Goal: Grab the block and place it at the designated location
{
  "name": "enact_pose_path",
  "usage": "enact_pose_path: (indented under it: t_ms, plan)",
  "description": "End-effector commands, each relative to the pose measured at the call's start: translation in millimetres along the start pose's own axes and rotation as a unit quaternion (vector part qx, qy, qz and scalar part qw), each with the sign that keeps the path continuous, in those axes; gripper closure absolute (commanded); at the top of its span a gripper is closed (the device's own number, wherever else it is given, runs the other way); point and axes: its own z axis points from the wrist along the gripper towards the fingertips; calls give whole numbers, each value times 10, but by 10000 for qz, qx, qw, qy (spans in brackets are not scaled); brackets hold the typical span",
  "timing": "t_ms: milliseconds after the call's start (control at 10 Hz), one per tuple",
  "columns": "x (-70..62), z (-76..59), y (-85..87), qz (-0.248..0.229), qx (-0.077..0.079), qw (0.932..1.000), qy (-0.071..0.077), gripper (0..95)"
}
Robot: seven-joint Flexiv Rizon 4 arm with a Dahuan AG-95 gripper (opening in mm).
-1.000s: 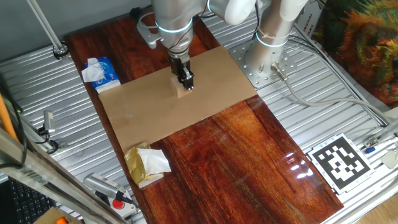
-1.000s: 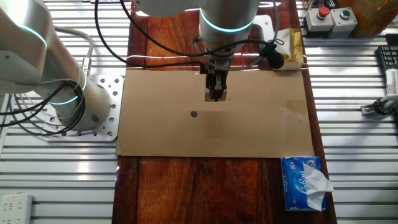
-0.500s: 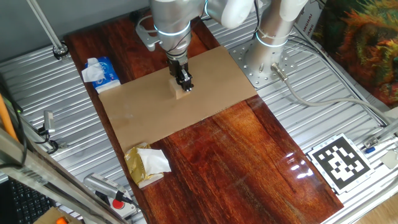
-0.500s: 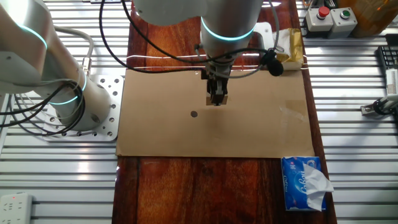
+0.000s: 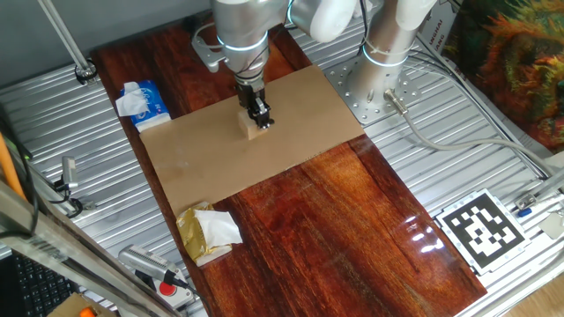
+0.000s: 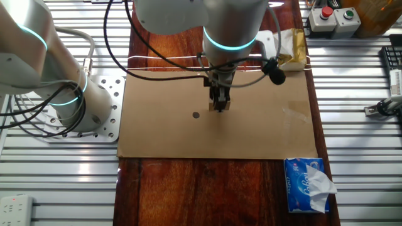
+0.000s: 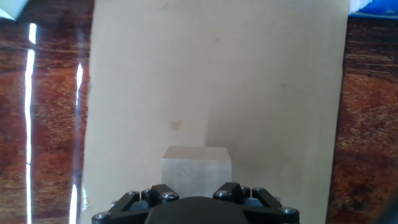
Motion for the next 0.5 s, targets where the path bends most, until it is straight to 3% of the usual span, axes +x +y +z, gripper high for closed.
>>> enact_pose_path:
  t_ms: [100,500]
  plan:
    - [15,-12,-17,-3,-8,10000,-6,760]
    - [16,21,-34,-16,-41,10000,1,760]
